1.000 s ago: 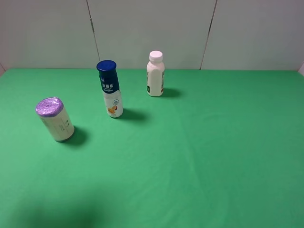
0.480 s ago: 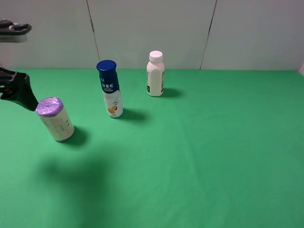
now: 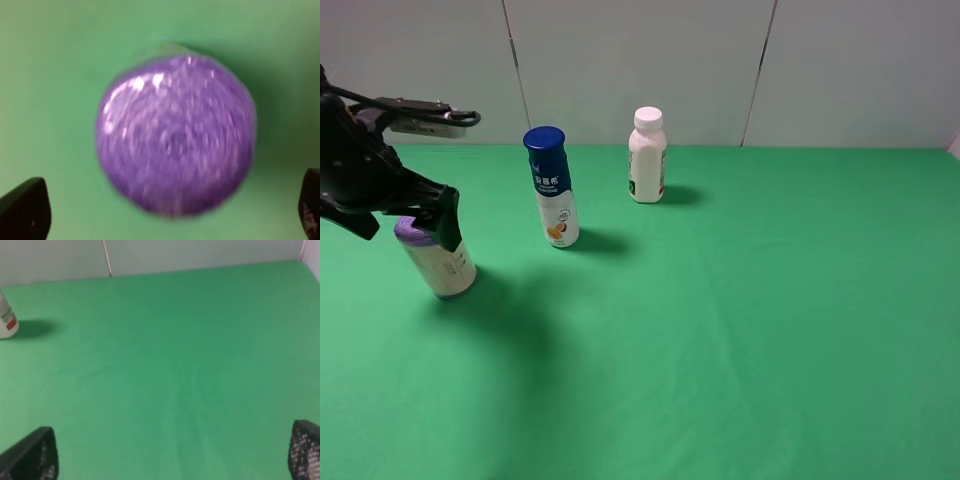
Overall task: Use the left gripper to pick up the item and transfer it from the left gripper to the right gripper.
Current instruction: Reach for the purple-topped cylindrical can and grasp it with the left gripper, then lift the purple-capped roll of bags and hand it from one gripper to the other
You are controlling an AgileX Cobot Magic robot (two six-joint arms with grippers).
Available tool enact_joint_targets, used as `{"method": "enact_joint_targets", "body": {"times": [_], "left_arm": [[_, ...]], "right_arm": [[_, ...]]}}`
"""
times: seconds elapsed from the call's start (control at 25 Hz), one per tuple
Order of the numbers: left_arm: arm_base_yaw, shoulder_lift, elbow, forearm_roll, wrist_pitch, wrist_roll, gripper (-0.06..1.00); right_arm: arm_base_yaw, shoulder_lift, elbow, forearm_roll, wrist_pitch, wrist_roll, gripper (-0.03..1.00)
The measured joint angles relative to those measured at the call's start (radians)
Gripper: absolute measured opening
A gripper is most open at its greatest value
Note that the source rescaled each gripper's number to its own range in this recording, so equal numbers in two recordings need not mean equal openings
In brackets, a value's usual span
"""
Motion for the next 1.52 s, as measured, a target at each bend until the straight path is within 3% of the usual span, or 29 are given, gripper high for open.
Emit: {"method": "enact_joint_targets", "body": {"times": [0.4,0.72,0.8,0.88,0.92,1.0,1.52], "left_arm": [[-0.006,0.141,0.0,-0.001,-0.12,-0.002,1.0],[-0.013,0.143,0.0,0.006,-0.137,-0.002,0.99],[-0.013,0.143,0.0,0.007,-0.137,0.001,0.91],[-0.013,0.143,0.0,0.007,-0.137,0.006,0.7],[-0.013,0.143,0.0,0.007,-0.137,0.012,0.51],[-0.013,0.143,0.0,0.009,-0.137,0.019,0.03],[-0.013,0.143,0.0,0.009,-0.138,0.028,0.0]], "right_arm": [[0.0,0.0,0.0,0.0,0.0,0.0,1.0],[0.0,0.0,0.0,0.001,0.0,0.0,1.0],[0.0,0.0,0.0,0.001,0.0,0.0,1.0],[0.0,0.0,0.0,0.001,0.0,0.0,1.0],[0.0,0.0,0.0,0.001,0.0,0.0,1.0],[0.0,0.0,0.0,0.001,0.0,0.0,1.0],[0.0,0.0,0.0,0.001,0.0,0.0,1.0]]}}
